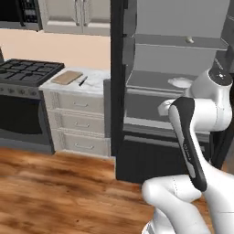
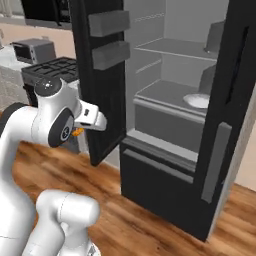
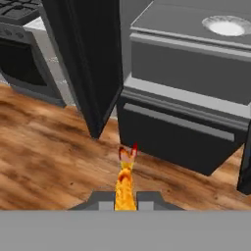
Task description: Retrieve the shrimp from the fridge and place it on the cutting board.
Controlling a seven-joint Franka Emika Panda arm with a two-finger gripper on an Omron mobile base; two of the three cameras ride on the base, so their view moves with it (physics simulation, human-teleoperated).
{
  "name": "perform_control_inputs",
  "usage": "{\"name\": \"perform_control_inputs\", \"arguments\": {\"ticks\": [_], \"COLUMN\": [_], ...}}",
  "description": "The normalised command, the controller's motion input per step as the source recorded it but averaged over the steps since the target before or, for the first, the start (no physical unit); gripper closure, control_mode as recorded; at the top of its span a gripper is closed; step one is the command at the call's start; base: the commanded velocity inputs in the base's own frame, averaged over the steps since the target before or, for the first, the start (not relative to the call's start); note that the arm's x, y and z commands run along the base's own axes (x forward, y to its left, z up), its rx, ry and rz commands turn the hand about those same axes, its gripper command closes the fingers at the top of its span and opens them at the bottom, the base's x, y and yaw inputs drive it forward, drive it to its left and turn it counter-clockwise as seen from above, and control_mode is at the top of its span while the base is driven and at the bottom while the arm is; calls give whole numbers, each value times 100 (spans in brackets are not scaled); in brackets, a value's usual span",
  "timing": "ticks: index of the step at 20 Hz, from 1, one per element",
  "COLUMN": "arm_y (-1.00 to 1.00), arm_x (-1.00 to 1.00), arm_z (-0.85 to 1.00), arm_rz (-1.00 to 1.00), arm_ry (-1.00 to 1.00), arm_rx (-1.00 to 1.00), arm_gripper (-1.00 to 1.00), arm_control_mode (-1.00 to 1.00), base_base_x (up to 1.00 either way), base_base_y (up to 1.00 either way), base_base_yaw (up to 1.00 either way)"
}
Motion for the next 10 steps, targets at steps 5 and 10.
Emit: {"name": "perform_control_inputs", "arguments": {"ticks": [5, 10], "arm_y": [0, 0], "arm_x": [0, 0], "arm_z": [0, 0], "arm_rz": [0, 0], "arm_ry": [0, 0], "arm_rx": [0, 0], "arm_gripper": [100, 100], "arm_control_mode": [100, 100], "base_base_x": [-14, 13], "base_base_y": [28, 44], "base_base_yaw": [97, 87]}}
